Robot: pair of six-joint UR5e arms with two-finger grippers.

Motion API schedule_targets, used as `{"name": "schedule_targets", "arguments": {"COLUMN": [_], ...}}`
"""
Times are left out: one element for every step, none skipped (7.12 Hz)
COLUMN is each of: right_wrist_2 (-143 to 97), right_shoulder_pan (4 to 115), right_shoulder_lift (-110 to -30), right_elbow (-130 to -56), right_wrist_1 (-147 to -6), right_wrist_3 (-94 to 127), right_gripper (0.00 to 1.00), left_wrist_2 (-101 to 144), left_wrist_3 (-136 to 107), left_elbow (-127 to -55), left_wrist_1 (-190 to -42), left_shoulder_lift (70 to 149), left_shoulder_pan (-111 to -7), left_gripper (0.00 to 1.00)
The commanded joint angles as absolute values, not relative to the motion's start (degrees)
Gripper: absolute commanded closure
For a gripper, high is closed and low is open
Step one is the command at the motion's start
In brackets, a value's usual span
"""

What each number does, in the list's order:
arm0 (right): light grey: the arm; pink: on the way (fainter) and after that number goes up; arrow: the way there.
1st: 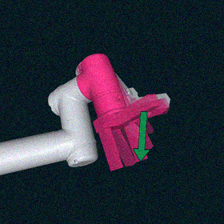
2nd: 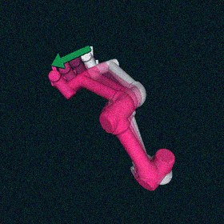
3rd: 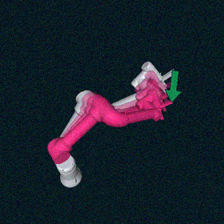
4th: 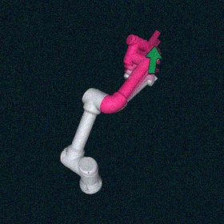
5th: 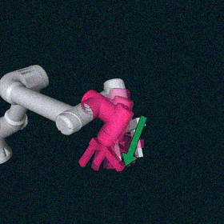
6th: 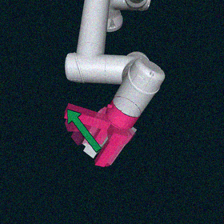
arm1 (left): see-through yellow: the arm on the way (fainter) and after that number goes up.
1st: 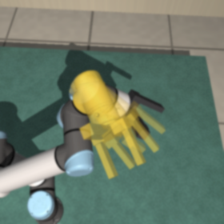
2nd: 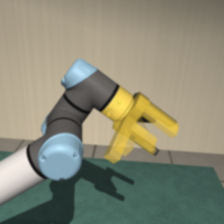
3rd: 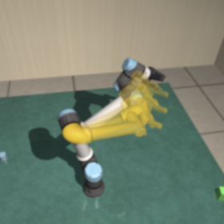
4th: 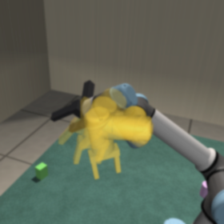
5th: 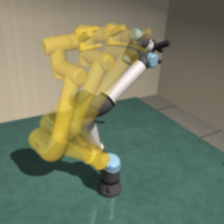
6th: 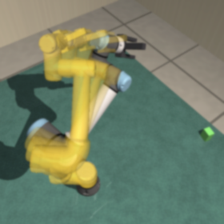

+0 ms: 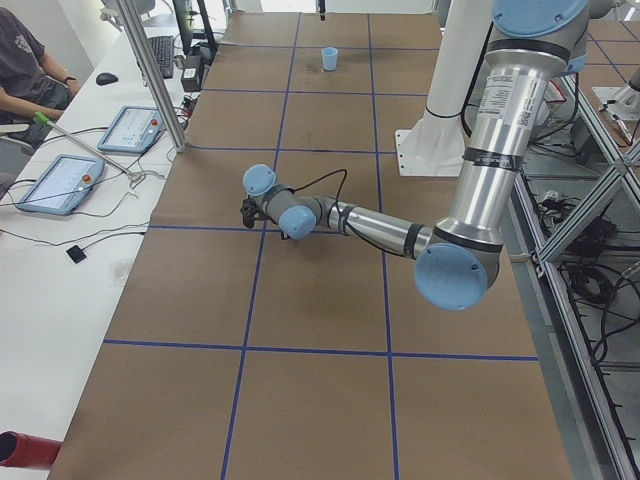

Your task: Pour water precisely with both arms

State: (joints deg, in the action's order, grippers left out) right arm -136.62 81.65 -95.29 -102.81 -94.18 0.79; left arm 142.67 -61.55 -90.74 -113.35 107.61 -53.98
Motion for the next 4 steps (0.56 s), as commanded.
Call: {"name": "schedule_targets", "arguments": {"right_wrist_2": [-137.3, -137.2, -137.3, -137.3], "right_shoulder_pan": [81.7, 81.7, 81.7, 81.7], "right_shoulder_lift": [-95.6, -95.6, -95.6, -95.6], "right_elbow": [-103.1, -102.9, -103.0, -102.9], "right_wrist_1": [-94.1, -94.1, -94.1, -94.1], "right_wrist_3": [1.1, 1.1, 1.1, 1.1], "right_gripper": [0.00, 0.00, 0.00, 0.00], "left_wrist_2": [134.7, 129.2, 128.0, 125.5], "left_wrist_3": [-78.2, -80.5, -81.5, -82.0], "left_elbow": [-91.7, -90.5, -88.6, -86.2], "left_wrist_1": [-113.2, -112.9, -112.6, -112.6], "left_shoulder_lift": [117.9, 122.0, 124.7, 127.2], "left_shoulder_pan": [-42.6, -38.8, -37.3, -36.2], "left_gripper": [1.00, 1.00, 1.00, 1.00]}}
